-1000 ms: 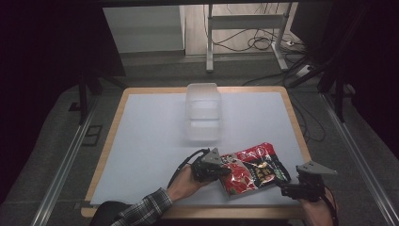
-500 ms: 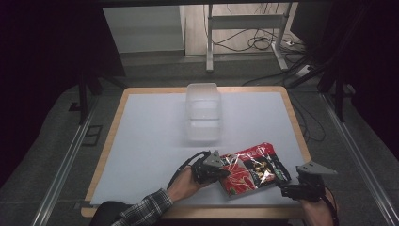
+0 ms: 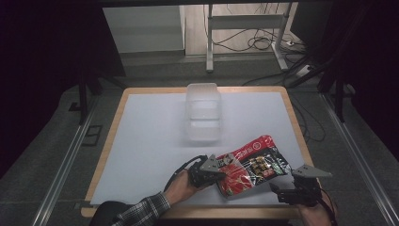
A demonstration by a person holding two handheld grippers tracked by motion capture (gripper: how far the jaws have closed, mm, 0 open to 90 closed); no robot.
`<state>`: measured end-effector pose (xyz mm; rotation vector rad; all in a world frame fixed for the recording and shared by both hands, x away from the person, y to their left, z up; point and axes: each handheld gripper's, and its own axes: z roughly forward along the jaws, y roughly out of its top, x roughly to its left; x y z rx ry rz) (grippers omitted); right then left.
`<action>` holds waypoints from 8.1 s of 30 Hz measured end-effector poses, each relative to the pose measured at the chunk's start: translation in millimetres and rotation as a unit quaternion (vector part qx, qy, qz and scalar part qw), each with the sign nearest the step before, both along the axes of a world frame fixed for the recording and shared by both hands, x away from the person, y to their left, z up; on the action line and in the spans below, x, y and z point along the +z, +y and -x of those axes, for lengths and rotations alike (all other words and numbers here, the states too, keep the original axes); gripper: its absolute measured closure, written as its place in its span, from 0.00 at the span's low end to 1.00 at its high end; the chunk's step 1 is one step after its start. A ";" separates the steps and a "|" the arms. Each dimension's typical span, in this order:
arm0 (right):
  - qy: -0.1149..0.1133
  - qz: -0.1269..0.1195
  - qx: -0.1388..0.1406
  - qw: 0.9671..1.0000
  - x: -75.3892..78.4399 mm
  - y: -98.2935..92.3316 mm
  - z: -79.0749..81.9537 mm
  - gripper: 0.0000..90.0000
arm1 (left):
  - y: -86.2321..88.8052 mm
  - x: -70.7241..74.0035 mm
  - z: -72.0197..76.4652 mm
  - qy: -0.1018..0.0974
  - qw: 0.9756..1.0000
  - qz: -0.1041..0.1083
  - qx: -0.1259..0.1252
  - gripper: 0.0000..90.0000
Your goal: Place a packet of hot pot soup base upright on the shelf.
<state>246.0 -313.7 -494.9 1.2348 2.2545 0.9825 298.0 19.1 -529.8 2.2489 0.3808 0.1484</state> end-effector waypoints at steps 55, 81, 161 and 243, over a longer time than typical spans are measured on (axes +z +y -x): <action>-0.040 -0.161 0.014 0.986 46.8 81.9 -39.6 0.80 | 10.8 -6.6 6.3 0.002 1.000 0.015 0.006 1.00; -0.045 -0.169 0.022 0.984 87.7 77.0 -50.0 0.84 | 32.5 13.1 20.9 -0.001 0.999 0.030 0.036 0.32; -0.124 -0.161 0.077 0.976 151.1 156.0 -219.2 0.85 | 70.4 1.1 37.6 0.000 0.997 -0.010 0.073 0.00; -0.065 -0.097 0.125 0.985 89.5 185.1 -226.2 0.19 | 66.7 -4.5 36.9 0.026 0.998 -0.016 0.058 0.00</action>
